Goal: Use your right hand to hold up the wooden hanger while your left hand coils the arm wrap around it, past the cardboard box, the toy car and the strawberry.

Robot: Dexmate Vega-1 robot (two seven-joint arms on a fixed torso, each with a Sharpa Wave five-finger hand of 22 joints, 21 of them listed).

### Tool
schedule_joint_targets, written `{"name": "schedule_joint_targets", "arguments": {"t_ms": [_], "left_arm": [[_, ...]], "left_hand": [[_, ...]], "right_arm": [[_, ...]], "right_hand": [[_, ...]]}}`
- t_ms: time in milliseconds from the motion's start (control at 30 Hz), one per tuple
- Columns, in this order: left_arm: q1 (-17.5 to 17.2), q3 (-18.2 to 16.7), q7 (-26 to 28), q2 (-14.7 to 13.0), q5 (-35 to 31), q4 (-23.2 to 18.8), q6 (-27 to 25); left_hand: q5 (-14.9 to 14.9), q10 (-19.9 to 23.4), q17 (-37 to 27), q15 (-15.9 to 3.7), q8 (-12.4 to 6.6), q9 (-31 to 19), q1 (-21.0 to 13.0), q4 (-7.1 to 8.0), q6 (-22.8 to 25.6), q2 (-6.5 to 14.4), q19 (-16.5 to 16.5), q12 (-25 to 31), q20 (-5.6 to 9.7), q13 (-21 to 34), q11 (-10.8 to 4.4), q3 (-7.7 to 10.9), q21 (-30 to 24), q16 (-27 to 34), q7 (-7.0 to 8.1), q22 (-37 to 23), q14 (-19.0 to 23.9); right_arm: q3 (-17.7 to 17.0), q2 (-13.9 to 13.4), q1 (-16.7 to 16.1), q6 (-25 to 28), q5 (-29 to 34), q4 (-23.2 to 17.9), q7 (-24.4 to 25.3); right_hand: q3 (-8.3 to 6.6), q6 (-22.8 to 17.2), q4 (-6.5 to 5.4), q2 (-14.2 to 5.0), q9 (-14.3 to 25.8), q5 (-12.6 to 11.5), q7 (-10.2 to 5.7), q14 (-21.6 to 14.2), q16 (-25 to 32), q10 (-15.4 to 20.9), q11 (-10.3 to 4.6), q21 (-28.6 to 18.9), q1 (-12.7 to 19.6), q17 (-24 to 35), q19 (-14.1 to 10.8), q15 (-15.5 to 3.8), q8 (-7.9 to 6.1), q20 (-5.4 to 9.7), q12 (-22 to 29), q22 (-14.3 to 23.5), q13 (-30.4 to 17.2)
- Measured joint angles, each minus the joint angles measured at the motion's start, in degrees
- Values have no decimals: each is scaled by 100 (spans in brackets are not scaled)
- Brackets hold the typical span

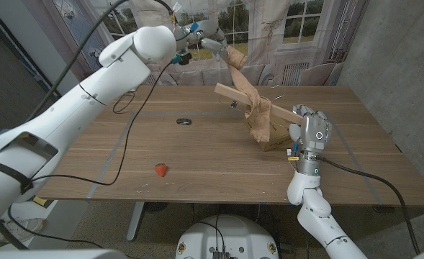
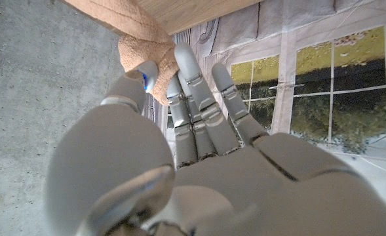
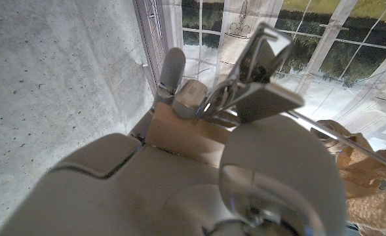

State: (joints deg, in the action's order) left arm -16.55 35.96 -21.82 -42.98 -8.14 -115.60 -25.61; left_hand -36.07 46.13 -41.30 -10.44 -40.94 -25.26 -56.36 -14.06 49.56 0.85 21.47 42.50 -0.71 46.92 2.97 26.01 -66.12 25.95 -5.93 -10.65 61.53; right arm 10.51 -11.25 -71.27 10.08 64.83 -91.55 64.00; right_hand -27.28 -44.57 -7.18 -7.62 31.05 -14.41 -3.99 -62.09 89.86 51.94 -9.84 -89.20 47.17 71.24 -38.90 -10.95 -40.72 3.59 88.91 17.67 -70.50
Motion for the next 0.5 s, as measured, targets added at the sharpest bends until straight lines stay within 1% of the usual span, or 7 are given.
{"name": "schedule_joint_targets", "arguments": {"t_ms": [33,200,233,367,500], "left_arm": [[34,21,-34,-30,19,28,-22],[34,21,-165,-30,97,28,-104],[140,150,-186,-158,113,178,-109],[147,211,-236,-207,178,295,-108],[107,251,-245,-225,261,444,0]], "left_hand": [[0,0,0,0,0,0,0,0,0,0,0,0,0,0,0,0,0,0,0,0,0],[1,0,0,0,0,0,0,1,0,0,-22,0,22,0,0,0,-22,0,0,0,0],[18,0,0,0,0,0,0,1,0,0,-21,0,22,0,0,0,-22,1,0,0,0],[23,0,-25,0,0,0,0,1,0,0,-21,-22,22,-4,0,-1,-40,1,0,0,0],[5,0,-26,0,1,0,0,1,0,0,-21,-23,21,-4,0,-1,-44,1,0,0,0]], "right_arm": [[-52,52,-5,-64,28,3,0],[-347,358,-20,-64,28,13,0],[-401,413,-22,-502,186,14,0],[-568,601,-23,-743,207,14,0],[-659,711,-21,-939,139,10,0]], "right_hand": [[0,0,0,0,0,0,0,0,0,0,0,0,0,0,0,0,0,0,0,-7,0],[1,0,0,0,0,1,0,0,0,0,0,0,0,0,0,0,0,0,0,-11,0],[1,0,0,0,0,1,0,0,0,0,0,0,0,0,0,0,0,0,0,-13,0],[0,0,1,0,0,8,0,0,0,0,0,0,0,0,0,0,-4,0,0,-13,0],[-16,1,17,0,-3,12,0,0,20,0,0,0,0,0,0,0,-21,0,0,-13,0]]}}
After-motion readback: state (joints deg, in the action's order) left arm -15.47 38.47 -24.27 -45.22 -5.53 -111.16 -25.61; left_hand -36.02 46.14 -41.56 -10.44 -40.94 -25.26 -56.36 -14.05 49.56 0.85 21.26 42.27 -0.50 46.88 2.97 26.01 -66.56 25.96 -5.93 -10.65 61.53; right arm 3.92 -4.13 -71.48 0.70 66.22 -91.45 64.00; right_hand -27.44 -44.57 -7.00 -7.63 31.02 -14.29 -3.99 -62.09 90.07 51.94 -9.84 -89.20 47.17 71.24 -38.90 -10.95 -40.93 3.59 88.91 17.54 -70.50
